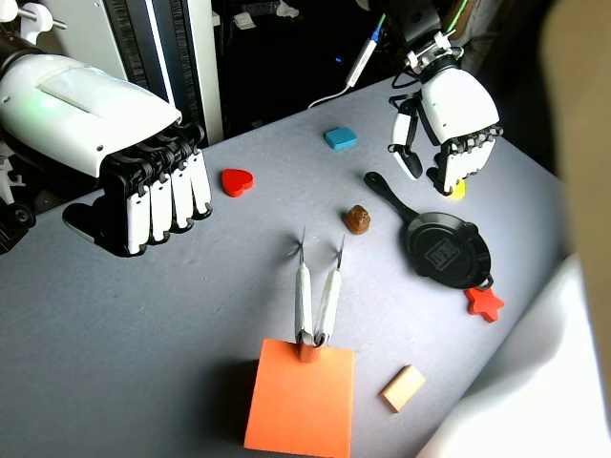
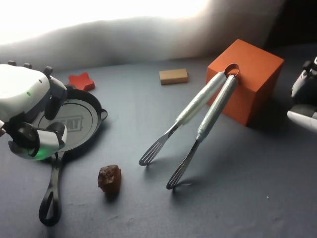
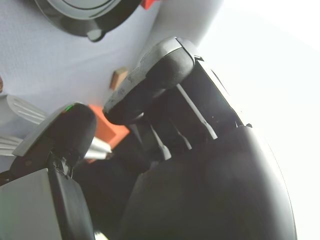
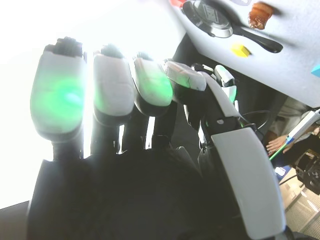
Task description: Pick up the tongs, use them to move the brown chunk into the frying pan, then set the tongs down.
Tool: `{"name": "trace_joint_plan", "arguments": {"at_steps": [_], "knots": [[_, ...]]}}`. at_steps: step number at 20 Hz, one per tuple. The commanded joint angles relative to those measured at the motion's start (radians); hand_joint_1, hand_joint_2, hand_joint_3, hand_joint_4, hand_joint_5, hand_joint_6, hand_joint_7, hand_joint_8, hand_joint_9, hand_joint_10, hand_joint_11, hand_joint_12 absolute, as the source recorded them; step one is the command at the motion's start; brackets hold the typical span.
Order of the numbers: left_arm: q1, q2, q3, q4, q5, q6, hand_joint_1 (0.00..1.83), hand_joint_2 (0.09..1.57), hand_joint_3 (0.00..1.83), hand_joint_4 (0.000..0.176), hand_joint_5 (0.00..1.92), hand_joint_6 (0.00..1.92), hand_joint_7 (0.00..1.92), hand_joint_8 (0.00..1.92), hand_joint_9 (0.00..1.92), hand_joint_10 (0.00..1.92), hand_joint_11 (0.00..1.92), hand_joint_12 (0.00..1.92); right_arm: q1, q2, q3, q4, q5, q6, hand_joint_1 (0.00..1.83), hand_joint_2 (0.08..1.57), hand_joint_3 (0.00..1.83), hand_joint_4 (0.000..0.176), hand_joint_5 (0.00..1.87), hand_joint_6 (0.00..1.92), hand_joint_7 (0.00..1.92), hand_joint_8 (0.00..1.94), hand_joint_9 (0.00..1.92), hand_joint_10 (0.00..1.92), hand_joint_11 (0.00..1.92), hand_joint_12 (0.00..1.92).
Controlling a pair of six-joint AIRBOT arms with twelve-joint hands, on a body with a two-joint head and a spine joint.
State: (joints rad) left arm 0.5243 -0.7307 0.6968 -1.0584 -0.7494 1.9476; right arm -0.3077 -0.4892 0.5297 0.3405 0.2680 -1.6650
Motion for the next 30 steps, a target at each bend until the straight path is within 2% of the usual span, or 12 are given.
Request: {"name": "trace_joint_plan", "arguments": {"at_steps": [1, 3, 7, 10, 13, 15, 17, 18, 21, 25, 28, 30], "knots": [[-0.012, 0.012, 0.001, 0.044, -0.083, 0.004, 0.17, 1.25, 0.14, 0.0, 0.16, 0.12, 0.19, 0.06, 0.16, 0.1, 0.0, 0.65, 0.013, 0.001, 0.001, -0.011, 0.089, -0.007, 0.19, 1.06, 0.17, 0.0, 0.17, 0.15, 0.23, 0.07, 0.16, 0.19, 0.0, 0.74], [-0.012, 0.012, -0.001, 0.042, -0.084, 0.004, 0.14, 1.31, 0.01, 0.0, 0.17, 0.01, 0.19, 0.0, 0.19, 0.01, 0.0, 0.6, 0.01, -0.002, 0.0, -0.011, 0.089, -0.007, 0.17, 1.13, 0.02, 0.0, 0.19, 0.02, 0.24, 0.0, 0.21, 0.04, 0.0, 0.67], [-0.014, 0.012, -0.007, 0.041, -0.084, 0.008, 0.05, 1.31, 0.0, 0.0, 0.13, 0.0, 0.15, 0.0, 0.15, 0.0, 0.0, 0.5, 0.007, -0.004, -0.003, -0.011, 0.092, -0.009, 0.15, 1.13, 0.0, 0.0, 0.18, 0.0, 0.23, 0.0, 0.21, 0.02, 0.0, 0.63], [-0.019, 0.012, -0.01, 0.039, -0.087, 0.01, 0.0, 1.25, 0.0, 0.0, 0.06, 0.0, 0.08, 0.0, 0.05, 0.0, 0.0, 0.24, -0.001, -0.017, -0.003, -0.011, 0.12, -0.023, 0.08, 1.12, 0.0, 0.0, 0.14, 0.0, 0.2, 0.0, 0.18, 0.0, 0.0, 0.58], [-0.015, 0.012, -0.012, 0.033, -0.087, 0.012, 0.0, 1.2, 0.0, 0.0, 0.02, 0.0, 0.04, 0.0, 0.02, 0.0, 0.0, 0.1, -0.013, -0.044, -0.001, -0.011, 0.126, -0.041, 0.22, 1.06, 0.0, 0.0, 0.14, 0.0, 0.19, 0.0, 0.18, 0.0, 0.0, 0.61], [-0.014, 0.012, -0.014, 0.029, -0.087, 0.017, 0.0, 1.2, 0.0, 0.0, 0.01, 0.0, 0.02, 0.0, 0.0, 0.0, 0.0, 0.06, -0.004, -0.076, 0.012, -0.011, 0.092, -0.069, 0.34, 1.03, 0.0, 0.0, 0.09, 0.0, 0.13, 0.0, 0.12, 0.0, 0.0, 0.49], [-0.014, 0.012, -0.017, 0.023, -0.087, 0.022, 0.0, 1.2, 0.0, 0.0, 0.0, 0.0, 0.0, 0.0, 0.0, 0.0, 0.0, 0.02, 0.034, -0.12, 0.047, -0.004, 0.014, -0.081, 0.42, 1.0, 0.0, 0.0, 0.08, 0.0, 0.12, 0.0, 0.12, 0.0, 0.0, 0.49], [-0.014, 0.012, -0.018, 0.02, -0.087, 0.022, 0.0, 1.2, 0.0, 0.0, 0.0, 0.0, 0.01, 0.01, 0.0, 0.0, 0.0, 0.02, 0.052, -0.143, 0.068, 0.014, -0.032, -0.093, 0.58, 0.97, 0.0, 0.0, 0.07, 0.0, 0.11, 0.0, 0.12, 0.0, 0.0, 0.52], [-0.014, 0.012, -0.021, 0.014, -0.088, 0.028, 0.0, 1.2, 0.0, 0.0, 0.0, 0.0, 0.03, 0.01, 0.01, 0.0, 0.0, 0.0, 0.103, -0.219, 0.143, 0.021, -0.141, -0.117, 0.83, 0.88, 0.0, 0.0, 0.04, 0.0, 0.07, 0.0, 0.07, 0.0, 0.0, 0.36], [-0.015, 0.012, -0.022, 0.001, -0.084, 0.045, 0.0, 1.21, 0.0, 0.0, 0.0, 0.0, 0.02, 0.01, 0.0, 0.0, 0.0, 0.0, 0.215, -0.332, 0.283, 0.021, -0.335, -0.119, 0.92, 0.87, 0.0, 0.0, 0.01, 0.0, 0.03, 0.0, 0.03, 0.0, 0.0, 0.2], [-0.019, 0.012, -0.034, -0.061, -0.109, 0.148, 0.0, 1.22, 0.0, 0.0, 0.0, 0.0, 0.0, 0.0, 0.0, 0.0, 0.0, 0.0, 0.277, -0.434, 0.409, 0.005, -0.458, -0.111, 1.01, 0.85, 0.0, 0.0, 0.0, 0.0, 0.01, 0.0, 0.01, 0.0, 0.0, 0.11], [-0.021, 0.012, -0.049, -0.081, -0.149, 0.184, 0.0, 1.21, 0.0, 0.0, 0.0, 0.0, 0.01, 0.0, 0.0, 0.0, 0.0, 0.0, 0.298, -0.495, 0.477, -0.064, -0.531, -0.039, 0.98, 0.85, 0.0, 0.0, 0.0, 0.0, 0.01, 0.0, 0.02, 0.0, 0.0, 0.07]]}}
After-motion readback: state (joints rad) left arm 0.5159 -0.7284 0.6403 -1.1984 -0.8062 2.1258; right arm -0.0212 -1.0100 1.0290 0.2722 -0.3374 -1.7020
